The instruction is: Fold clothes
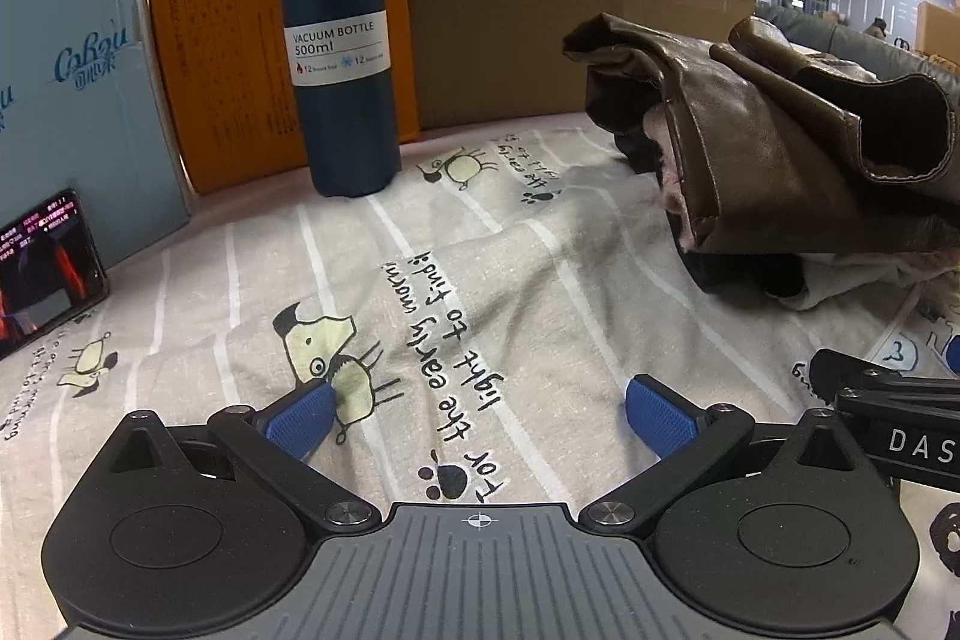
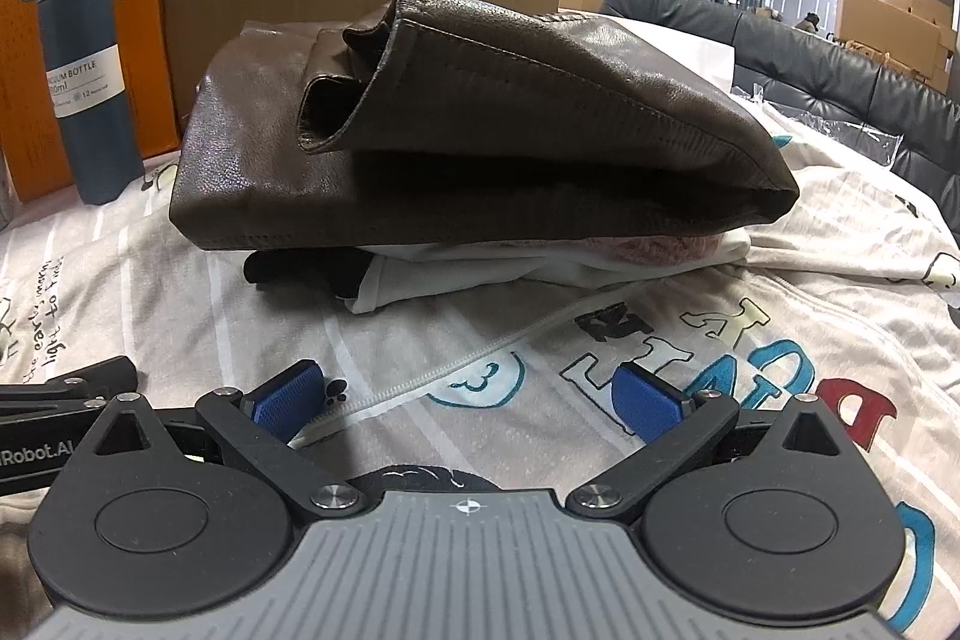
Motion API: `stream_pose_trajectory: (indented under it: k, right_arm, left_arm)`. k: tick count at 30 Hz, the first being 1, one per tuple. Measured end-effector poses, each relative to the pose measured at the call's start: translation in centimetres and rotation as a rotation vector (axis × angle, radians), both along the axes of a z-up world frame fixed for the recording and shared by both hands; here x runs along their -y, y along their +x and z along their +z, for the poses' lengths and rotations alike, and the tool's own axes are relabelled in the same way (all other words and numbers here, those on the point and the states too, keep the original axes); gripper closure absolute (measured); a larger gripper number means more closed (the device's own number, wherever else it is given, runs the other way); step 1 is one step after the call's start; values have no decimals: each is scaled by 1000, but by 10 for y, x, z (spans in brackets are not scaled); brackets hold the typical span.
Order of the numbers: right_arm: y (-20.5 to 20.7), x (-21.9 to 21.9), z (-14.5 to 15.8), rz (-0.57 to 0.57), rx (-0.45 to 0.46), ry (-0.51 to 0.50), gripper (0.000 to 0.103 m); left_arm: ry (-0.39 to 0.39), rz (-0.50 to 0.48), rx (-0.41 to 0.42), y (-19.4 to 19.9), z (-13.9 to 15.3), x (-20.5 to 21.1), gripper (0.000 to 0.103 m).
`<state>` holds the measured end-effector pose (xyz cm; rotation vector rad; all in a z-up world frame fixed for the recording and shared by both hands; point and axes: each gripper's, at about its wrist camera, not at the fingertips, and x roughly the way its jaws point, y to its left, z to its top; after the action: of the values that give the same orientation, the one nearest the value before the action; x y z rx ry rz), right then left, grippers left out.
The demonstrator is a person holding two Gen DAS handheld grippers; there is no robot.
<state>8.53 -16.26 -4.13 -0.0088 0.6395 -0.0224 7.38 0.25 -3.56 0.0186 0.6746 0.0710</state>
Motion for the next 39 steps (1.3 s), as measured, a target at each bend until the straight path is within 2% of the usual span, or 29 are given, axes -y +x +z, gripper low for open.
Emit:
stream_pose_trajectory:
  k: [39]
  right_arm:
    - [1,-3,0,18,-6,-11,0]
  left_arm:
    - [-4,2,0,1,-1,0,0]
